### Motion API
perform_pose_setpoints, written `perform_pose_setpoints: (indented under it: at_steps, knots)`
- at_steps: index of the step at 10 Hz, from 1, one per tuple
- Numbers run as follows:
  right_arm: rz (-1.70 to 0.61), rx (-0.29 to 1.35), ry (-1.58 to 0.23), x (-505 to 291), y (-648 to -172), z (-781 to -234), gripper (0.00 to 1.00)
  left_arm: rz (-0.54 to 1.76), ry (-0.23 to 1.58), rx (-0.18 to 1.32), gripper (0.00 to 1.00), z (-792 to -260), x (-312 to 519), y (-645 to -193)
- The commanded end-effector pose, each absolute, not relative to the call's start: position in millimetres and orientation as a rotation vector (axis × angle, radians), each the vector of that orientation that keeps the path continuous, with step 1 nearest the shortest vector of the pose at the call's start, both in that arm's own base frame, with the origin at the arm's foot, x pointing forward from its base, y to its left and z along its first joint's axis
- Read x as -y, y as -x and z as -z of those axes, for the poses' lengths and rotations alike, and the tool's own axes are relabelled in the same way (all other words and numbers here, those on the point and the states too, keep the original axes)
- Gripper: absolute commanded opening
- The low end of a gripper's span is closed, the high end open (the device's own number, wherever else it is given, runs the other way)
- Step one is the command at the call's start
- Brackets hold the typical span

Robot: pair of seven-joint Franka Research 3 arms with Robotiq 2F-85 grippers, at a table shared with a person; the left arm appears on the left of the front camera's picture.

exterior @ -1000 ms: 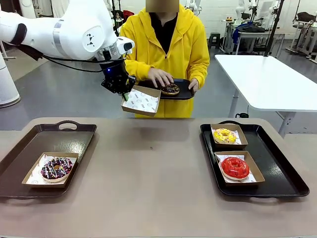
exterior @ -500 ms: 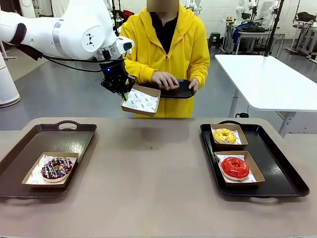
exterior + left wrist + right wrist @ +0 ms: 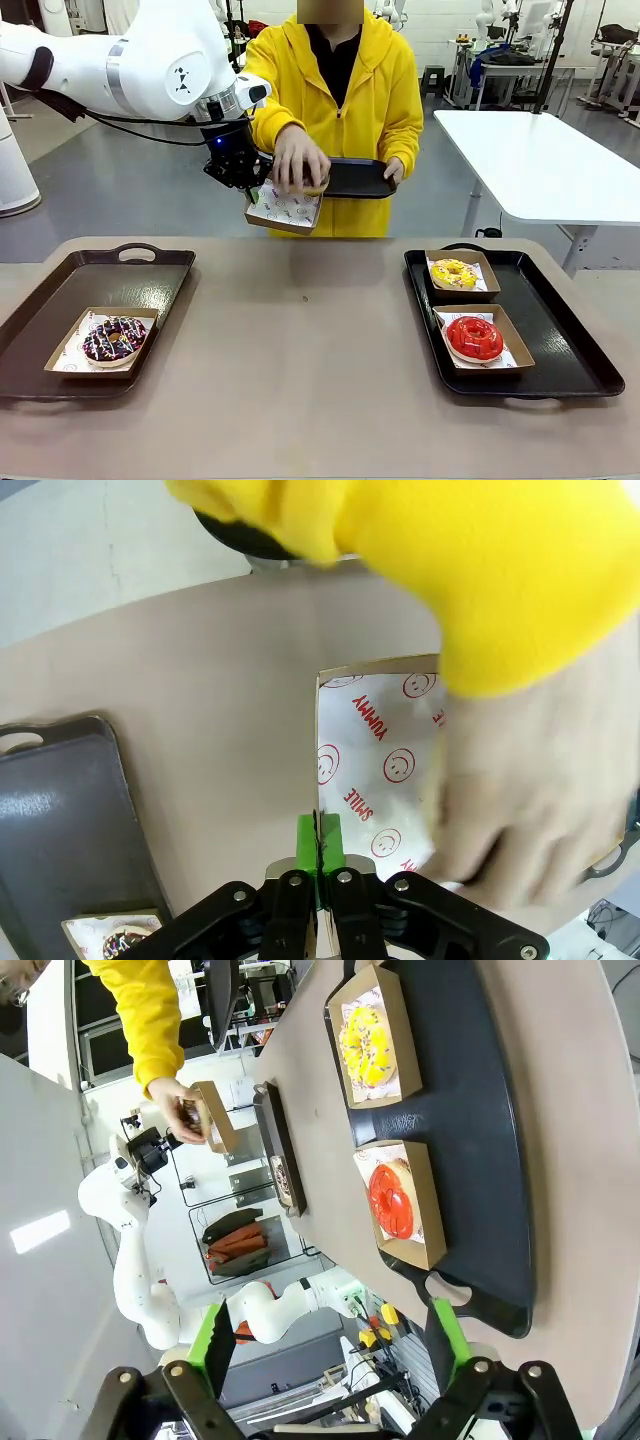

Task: Individually package the donuts and arrange them on the tray.
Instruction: Place the picked Paper togo box on the Handle tray while simultaneously picking up another Paper togo box from the table with the other hand, then place the picked Paper togo box on the Handle tray.

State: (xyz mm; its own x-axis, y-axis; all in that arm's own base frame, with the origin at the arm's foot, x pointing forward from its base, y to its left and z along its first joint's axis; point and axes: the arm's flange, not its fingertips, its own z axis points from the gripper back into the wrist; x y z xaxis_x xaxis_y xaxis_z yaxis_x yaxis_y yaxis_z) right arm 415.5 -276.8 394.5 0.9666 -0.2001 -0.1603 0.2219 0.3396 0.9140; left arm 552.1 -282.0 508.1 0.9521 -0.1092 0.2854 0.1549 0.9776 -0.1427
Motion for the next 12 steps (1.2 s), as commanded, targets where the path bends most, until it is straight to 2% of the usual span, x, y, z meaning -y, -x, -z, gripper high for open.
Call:
perform_pose_setpoints:
  at_steps: [1,12]
  knots:
    - [0.277,-0.029,-1.19,274.4,-412.2,-395.0,1.0,0.147,0.169,0.28,0.0,-508.1,276.6,-547.3]
    - [0.277,-0.029,-1.19,274.4,-412.2,-395.0,1.0,0.135,0.165,0.28,0.01,-507.8,282.0,-552.0]
